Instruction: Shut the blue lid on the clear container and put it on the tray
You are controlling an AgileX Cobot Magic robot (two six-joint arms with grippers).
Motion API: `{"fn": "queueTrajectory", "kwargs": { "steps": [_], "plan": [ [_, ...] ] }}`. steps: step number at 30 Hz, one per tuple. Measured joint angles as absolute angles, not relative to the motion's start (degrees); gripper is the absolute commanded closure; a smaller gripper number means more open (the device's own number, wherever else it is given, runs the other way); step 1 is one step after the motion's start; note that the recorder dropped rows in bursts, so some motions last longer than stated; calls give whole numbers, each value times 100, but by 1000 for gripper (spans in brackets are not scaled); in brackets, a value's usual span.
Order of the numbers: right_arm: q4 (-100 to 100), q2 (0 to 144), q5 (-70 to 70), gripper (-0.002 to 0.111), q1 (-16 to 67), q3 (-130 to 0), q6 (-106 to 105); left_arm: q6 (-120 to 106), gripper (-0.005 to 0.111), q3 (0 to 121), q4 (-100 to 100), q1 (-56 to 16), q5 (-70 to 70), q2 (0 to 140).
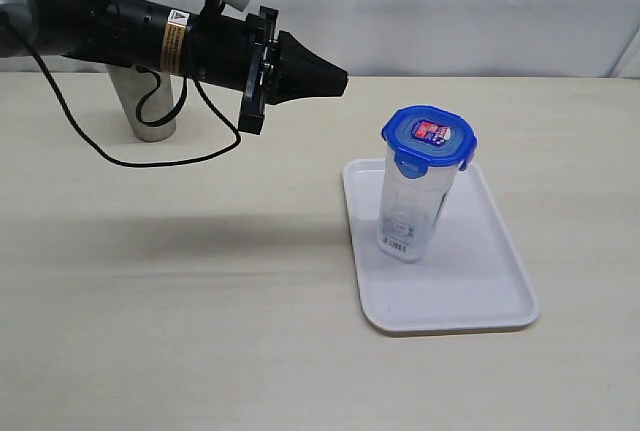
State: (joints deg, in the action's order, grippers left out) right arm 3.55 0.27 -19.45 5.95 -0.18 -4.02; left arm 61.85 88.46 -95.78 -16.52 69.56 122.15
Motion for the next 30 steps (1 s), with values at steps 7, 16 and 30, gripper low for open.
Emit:
{"fn": "queueTrajectory", "kwargs": {
  "steps": [7,16,30],
  "plan": [
    [379,27,-1945,104,595,-18,-402,6185,107,8846,-9578,-1652,6956,12215],
    [379,27,-1945,104,595,-18,-402,6185,107,8846,-9617,-1604,6920,12118],
    [379,27,-1945,104,595,-18,-402,6185,107,8461,-9048,-1616,6896,10540]
  ]
}}
